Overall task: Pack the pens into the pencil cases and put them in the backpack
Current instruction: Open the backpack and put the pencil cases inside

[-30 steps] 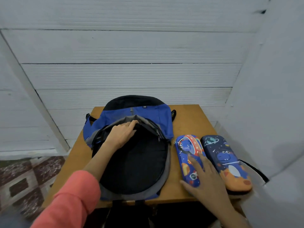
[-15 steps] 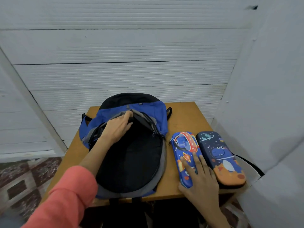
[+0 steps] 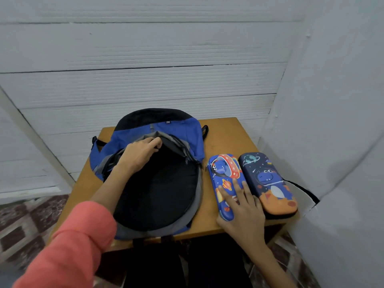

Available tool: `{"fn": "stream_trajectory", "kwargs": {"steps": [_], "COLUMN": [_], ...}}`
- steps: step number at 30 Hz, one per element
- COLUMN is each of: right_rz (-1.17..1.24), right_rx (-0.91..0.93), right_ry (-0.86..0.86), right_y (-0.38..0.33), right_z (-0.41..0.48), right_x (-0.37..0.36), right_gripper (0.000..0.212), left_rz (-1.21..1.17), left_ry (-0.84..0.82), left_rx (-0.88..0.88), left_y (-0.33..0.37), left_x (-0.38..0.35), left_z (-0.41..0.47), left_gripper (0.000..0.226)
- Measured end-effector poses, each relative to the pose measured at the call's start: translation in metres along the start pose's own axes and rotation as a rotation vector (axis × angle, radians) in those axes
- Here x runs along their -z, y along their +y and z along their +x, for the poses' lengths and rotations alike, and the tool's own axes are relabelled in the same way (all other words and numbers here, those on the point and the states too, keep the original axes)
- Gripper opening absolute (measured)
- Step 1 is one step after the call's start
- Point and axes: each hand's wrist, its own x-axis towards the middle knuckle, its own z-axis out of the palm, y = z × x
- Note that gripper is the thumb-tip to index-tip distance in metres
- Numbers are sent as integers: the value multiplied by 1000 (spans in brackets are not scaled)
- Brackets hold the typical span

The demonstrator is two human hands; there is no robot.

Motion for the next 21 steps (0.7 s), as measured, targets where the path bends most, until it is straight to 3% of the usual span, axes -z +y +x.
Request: {"fn": "stream_trajectory", "kwargs": {"steps": [21], "right_rz": [-3], "right_rx": [32], "right_ry": [14], "right_y": [8], "right_z": [-2], "right_x": [0], "right_gripper": [75], "left_rz": [-13], "left_ry": [-16], "left_rx": [3], "left_y": [2], "left_x": [-6], "left_z": [-7], "left_gripper": [12]}}
